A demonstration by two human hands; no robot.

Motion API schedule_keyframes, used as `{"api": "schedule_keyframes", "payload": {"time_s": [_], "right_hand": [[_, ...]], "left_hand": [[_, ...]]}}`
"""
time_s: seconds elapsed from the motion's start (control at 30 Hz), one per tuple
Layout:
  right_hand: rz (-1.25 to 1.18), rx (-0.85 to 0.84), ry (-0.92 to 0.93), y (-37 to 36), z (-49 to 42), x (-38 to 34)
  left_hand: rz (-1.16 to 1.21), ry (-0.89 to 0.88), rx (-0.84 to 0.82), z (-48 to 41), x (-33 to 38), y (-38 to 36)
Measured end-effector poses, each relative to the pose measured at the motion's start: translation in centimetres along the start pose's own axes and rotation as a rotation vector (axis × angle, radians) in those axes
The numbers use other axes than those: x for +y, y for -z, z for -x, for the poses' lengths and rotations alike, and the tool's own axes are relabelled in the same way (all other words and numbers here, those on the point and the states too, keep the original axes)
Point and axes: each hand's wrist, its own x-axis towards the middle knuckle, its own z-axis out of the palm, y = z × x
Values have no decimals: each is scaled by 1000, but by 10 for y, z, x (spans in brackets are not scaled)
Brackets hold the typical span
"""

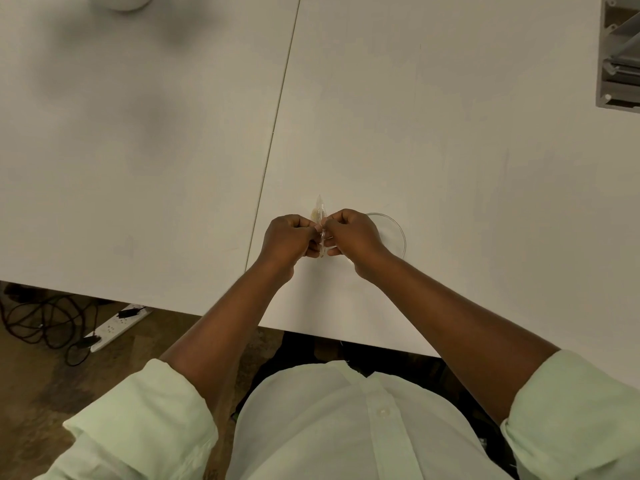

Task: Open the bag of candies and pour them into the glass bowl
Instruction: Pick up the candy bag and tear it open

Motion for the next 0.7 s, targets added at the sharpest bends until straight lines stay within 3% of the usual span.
{"api": "schedule_keyframes", "payload": {"time_s": [0.7], "right_hand": [[152,39,100,-2,5,0]], "left_hand": [[-103,-45,23,0,-1,-1]]}}
